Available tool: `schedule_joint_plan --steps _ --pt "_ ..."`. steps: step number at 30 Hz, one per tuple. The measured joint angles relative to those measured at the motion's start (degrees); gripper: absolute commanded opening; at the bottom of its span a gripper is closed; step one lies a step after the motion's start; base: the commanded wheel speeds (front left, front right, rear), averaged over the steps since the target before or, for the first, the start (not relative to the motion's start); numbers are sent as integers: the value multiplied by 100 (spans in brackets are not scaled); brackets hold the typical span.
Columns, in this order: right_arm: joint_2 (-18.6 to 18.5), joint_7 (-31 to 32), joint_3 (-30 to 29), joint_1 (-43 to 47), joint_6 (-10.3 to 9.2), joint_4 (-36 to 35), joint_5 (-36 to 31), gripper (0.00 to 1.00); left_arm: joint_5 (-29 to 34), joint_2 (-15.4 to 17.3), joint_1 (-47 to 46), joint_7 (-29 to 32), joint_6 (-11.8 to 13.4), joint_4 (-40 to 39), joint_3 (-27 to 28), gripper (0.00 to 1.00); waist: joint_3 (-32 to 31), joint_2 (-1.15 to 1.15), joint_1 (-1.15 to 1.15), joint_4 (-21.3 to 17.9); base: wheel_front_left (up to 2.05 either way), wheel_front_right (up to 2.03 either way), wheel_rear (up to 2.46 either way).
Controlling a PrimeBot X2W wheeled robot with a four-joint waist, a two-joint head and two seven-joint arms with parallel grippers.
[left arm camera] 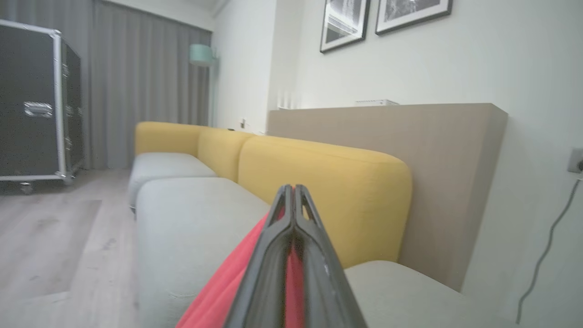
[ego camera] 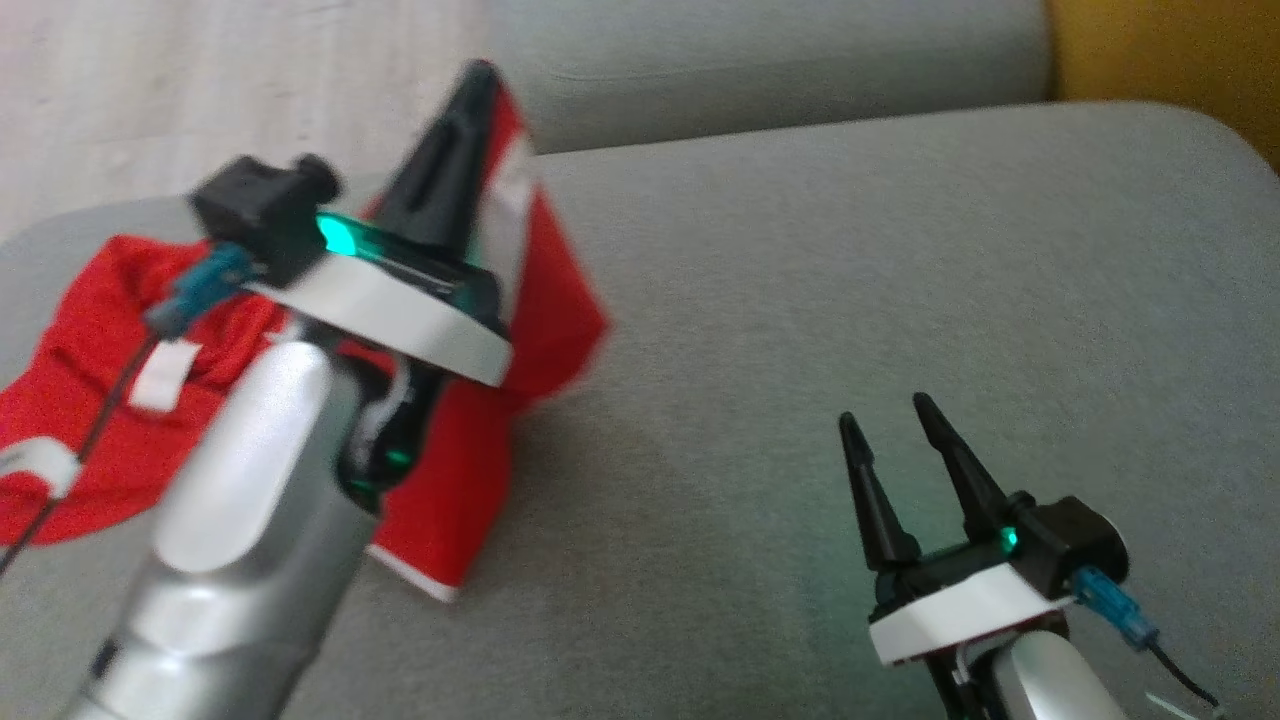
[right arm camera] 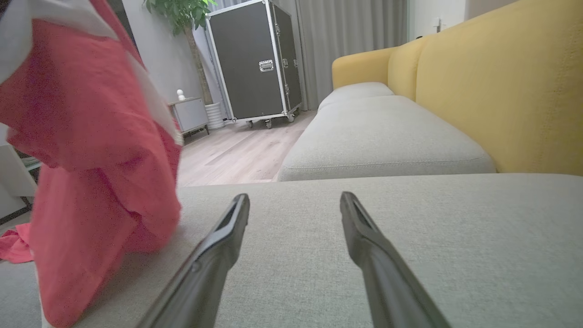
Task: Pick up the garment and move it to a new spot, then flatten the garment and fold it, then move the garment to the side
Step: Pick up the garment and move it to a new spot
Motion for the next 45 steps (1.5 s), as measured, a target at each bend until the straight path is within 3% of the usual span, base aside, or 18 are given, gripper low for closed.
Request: schedule_joint_plan --steps 5,12,13,14,20,28,35,45 --pt "0 0 167 -168 0 -70 125 100 110 -396 -107 167 35 -55 -442 0 137 0 1 -511 0 0 0" --pt "-4 0 266 -254 0 -143 409 100 199 -923 -966 -13 36 489 -571 0 333 0 1 -1271 0 0 0" --pt "-4 0 277 -254 0 -143 438 100 243 -975 -1094 -103 36 624 -567 58 355 0 1 -1368 0 0 0" --pt "-4 0 291 -253 0 -142 470 100 274 -1011 -1203 -197 37 769 -558 100 374 0 1 -1454 0 0 0" --pt "-5 0 319 -253 0 -155 517 100 627 -1017 -1513 -890 196 1750 -412 100 428 0 1 -1723 0 0 0" --pt "-5 0 71 -238 0 -186 488 100 719 -623 -1213 -1271 66 2278 -396 100 352 0 1 -1313 0 0 0" --pt "-7 0 -250 -142 0 -163 268 100 823 -229 -126 -1372 42 1904 -232 100 154 0 1 -686 0 0 0" --pt "-1 0 -586 350 0 -20 -65 100 1193 -58 2227 -1396 475 678 116 100 -256 0 0 213 0 0 0"
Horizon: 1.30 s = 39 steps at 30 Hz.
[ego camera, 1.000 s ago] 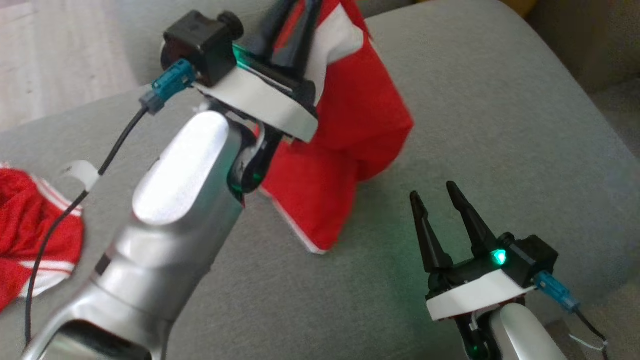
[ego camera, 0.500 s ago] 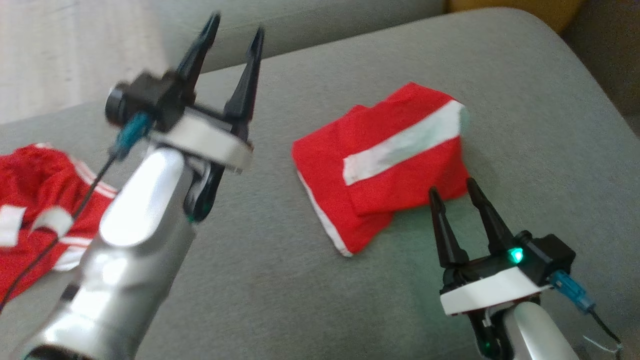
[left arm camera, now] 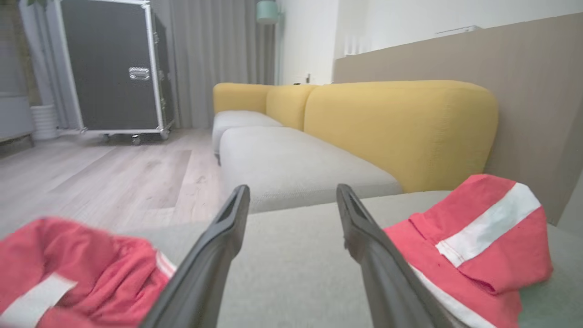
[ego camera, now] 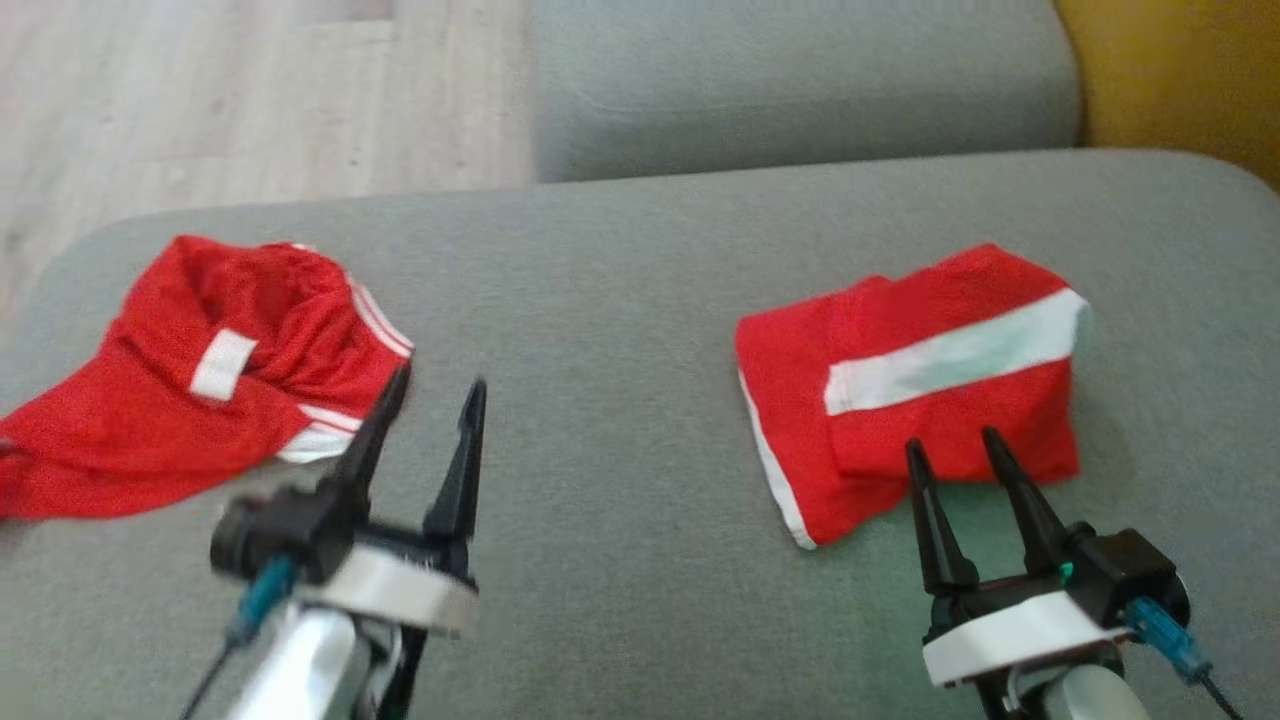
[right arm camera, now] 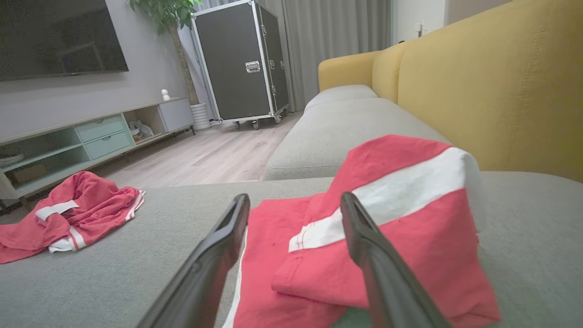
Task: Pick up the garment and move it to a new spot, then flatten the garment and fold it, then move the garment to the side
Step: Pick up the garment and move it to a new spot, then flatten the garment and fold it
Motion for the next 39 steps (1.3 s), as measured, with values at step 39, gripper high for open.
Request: schedule_joint_plan --steps 39 --pt "-2 996 829 -1373 0 3286 -332 100 487 -832 839 0 -393 -310 810 100 108 0 1 930 0 0 0"
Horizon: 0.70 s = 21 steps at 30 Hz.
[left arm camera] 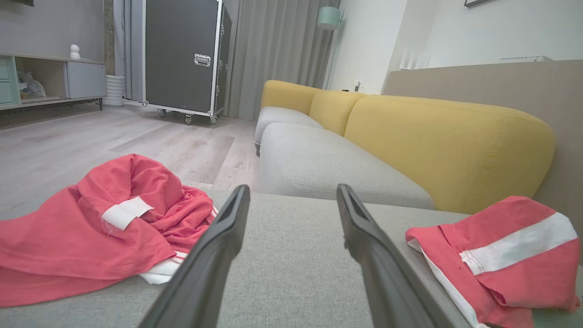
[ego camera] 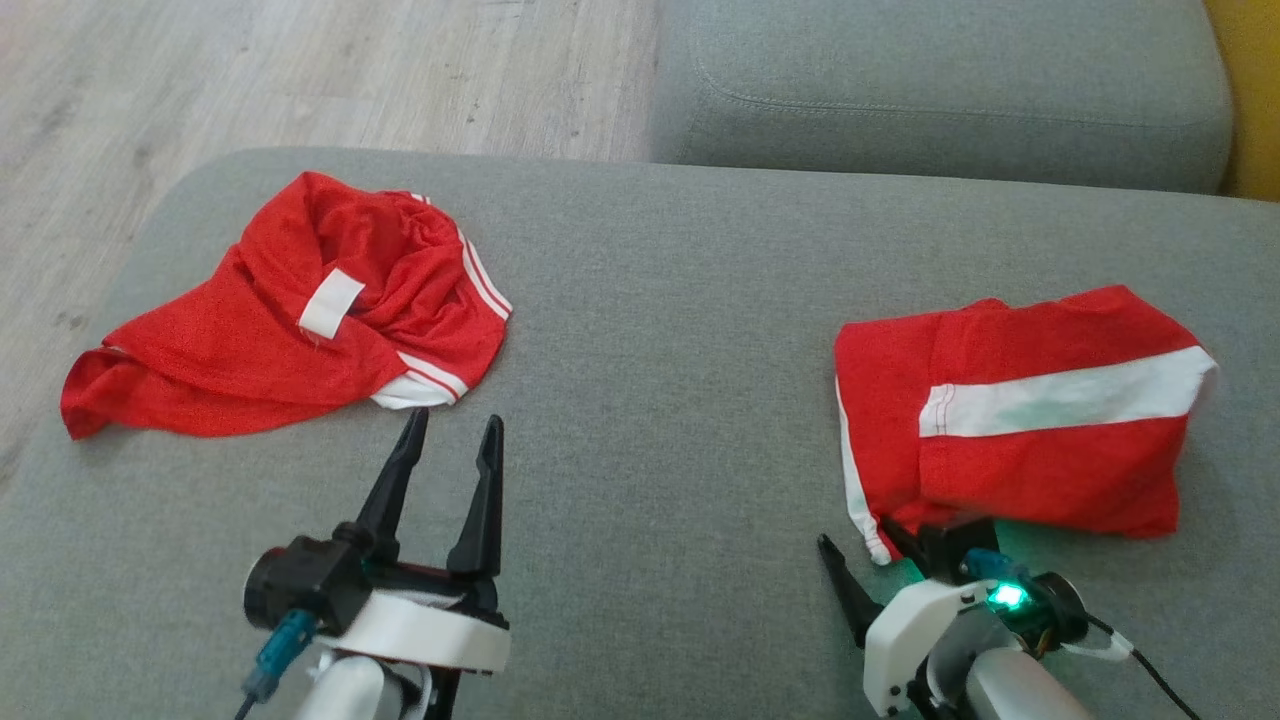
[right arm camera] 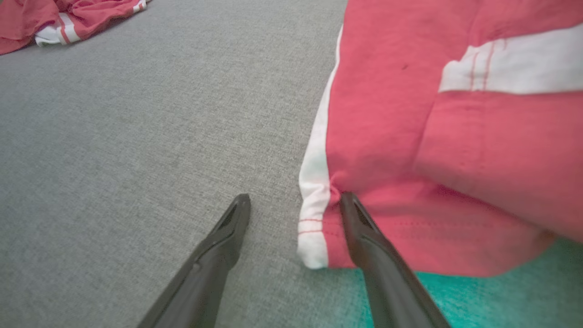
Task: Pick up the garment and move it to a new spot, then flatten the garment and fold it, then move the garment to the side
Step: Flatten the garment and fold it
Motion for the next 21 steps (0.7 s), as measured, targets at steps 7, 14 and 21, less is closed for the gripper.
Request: schedule_joint_plan --steps 7,14,21 --pt "0 -29 -75 -157 0 260 46 0 101 -32 -48 0 -2 -43 181 100 -14 0 0 -157 0 0 0" --pt "12 -220 -1143 -28 0 355 -413 0 144 -81 -33 0 -49 -62 312 100 -160 0 0 -460 0 0 0" --pt "13 -7 -2684 547 0 -511 -1278 0 202 -165 73 0 -73 -138 406 100 -275 0 0 -824 0 0 0"
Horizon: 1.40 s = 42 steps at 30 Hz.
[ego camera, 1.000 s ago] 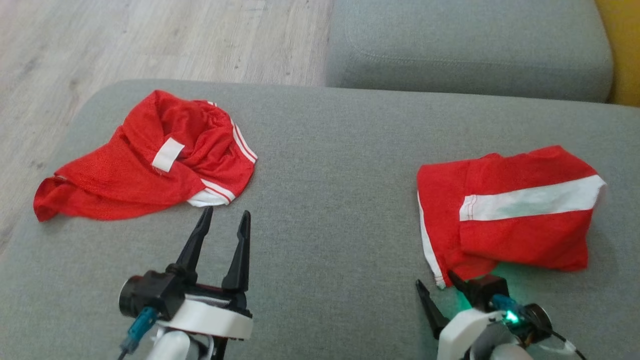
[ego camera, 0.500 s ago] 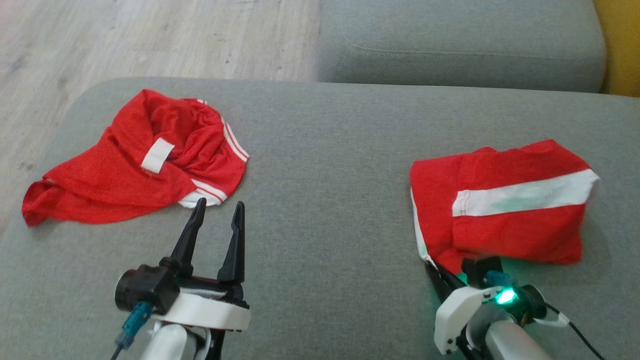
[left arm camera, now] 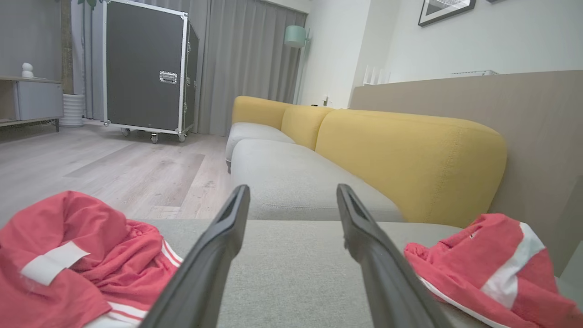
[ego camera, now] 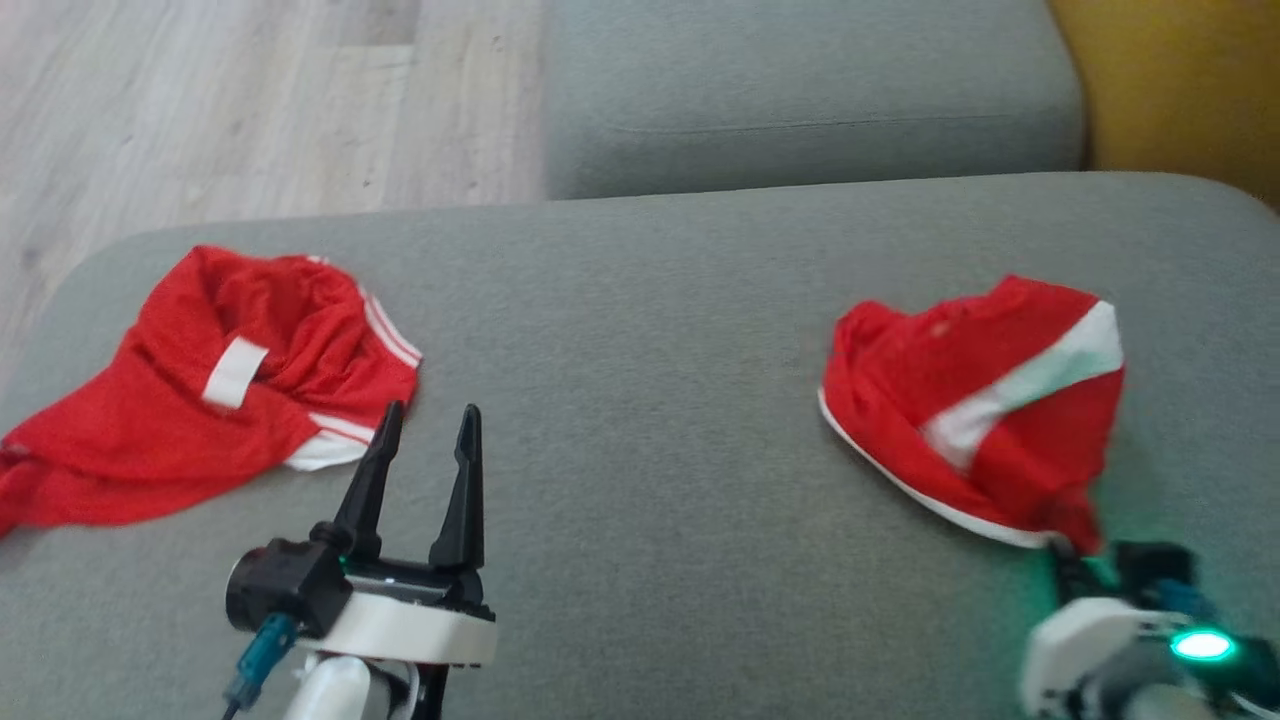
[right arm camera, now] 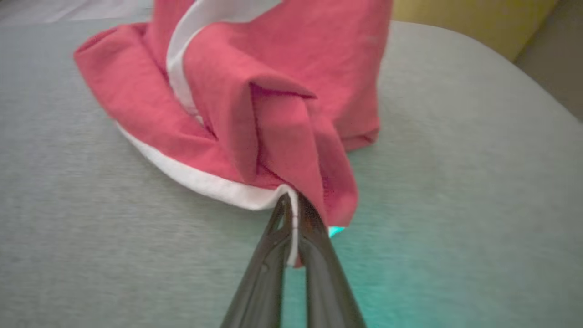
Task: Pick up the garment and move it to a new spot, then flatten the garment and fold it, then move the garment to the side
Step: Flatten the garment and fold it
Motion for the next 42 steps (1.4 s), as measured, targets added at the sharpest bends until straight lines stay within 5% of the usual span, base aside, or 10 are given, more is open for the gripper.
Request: schedule_joint_plan --steps 6,7,8,17,29,36,42 --pt "2 446 -931 347 0 -679 -400 0 43 -47 68 0 -32 -10 45 100 -46 0 0 -185 0 0 0" --pt "4 522 -1084 399 0 -773 -447 36 44 -51 68 0 -34 -10 45 100 -47 0 0 -206 0 0 0" --pt "7 558 -1220 436 0 -857 -482 100 56 -59 68 0 -54 -9 45 100 -44 0 0 -223 0 0 0" --pt "12 25 -1126 392 0 -1471 -87 100 92 -137 66 0 -114 24 47 100 -1 0 0 -345 0 0 0" --pt "11 -871 823 696 0 -2338 1152 100 143 -178 62 0 -176 125 55 100 -13 0 0 -262 0 0 0" --pt "7 -921 1254 717 0 -2131 1096 100 196 -187 59 0 -181 140 42 100 57 0 0 -40 0 0 0" --pt "1 -539 1451 84 0 -1294 876 100 196 -192 31 0 -185 163 -75 100 199 0 0 181 0 0 0"
